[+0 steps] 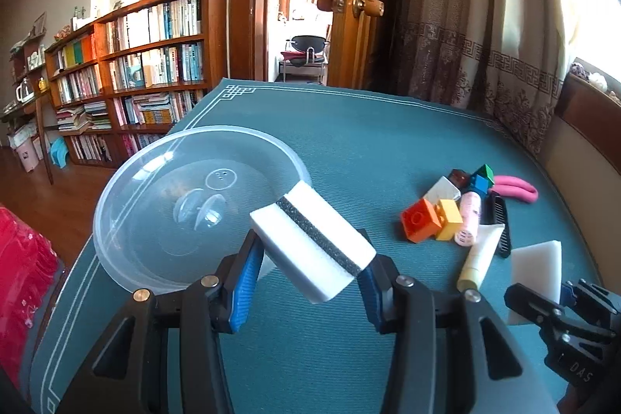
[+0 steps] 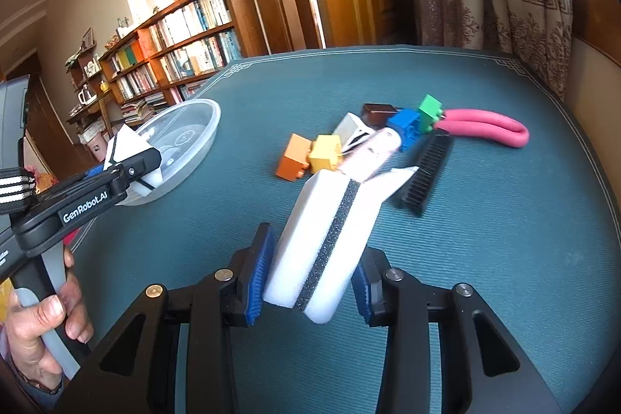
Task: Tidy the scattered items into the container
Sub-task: 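Carry both sponges over the clear bowl and open both tools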
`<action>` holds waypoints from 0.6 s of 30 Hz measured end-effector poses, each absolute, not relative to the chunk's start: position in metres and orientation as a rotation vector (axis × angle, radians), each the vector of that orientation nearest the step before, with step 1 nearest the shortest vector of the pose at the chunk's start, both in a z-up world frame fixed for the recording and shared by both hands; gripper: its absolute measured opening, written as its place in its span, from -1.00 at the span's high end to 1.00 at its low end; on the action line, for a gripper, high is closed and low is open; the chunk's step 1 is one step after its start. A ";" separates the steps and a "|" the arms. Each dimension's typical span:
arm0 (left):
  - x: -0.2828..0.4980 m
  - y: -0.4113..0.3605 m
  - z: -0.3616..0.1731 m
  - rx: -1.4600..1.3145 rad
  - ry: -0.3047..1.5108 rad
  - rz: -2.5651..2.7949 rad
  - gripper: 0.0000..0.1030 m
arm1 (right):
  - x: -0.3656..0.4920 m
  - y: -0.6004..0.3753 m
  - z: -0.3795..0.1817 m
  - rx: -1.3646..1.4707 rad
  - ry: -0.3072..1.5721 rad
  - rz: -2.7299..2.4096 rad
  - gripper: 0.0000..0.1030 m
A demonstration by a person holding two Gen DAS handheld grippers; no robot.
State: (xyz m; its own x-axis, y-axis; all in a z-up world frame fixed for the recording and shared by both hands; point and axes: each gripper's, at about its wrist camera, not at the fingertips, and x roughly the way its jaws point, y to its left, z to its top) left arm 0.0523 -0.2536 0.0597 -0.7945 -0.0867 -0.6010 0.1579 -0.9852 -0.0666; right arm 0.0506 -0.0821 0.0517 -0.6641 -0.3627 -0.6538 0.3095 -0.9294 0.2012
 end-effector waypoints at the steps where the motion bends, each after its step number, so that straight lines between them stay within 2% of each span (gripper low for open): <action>1: 0.051 -0.261 0.059 0.940 0.185 -2.841 0.00 | 0.050 -0.086 0.053 1.028 -0.096 -2.565 0.22; 18: 0.036 -0.344 0.047 0.927 0.289 -2.734 -0.03 | 0.028 -0.175 0.075 0.946 0.004 -2.485 0.22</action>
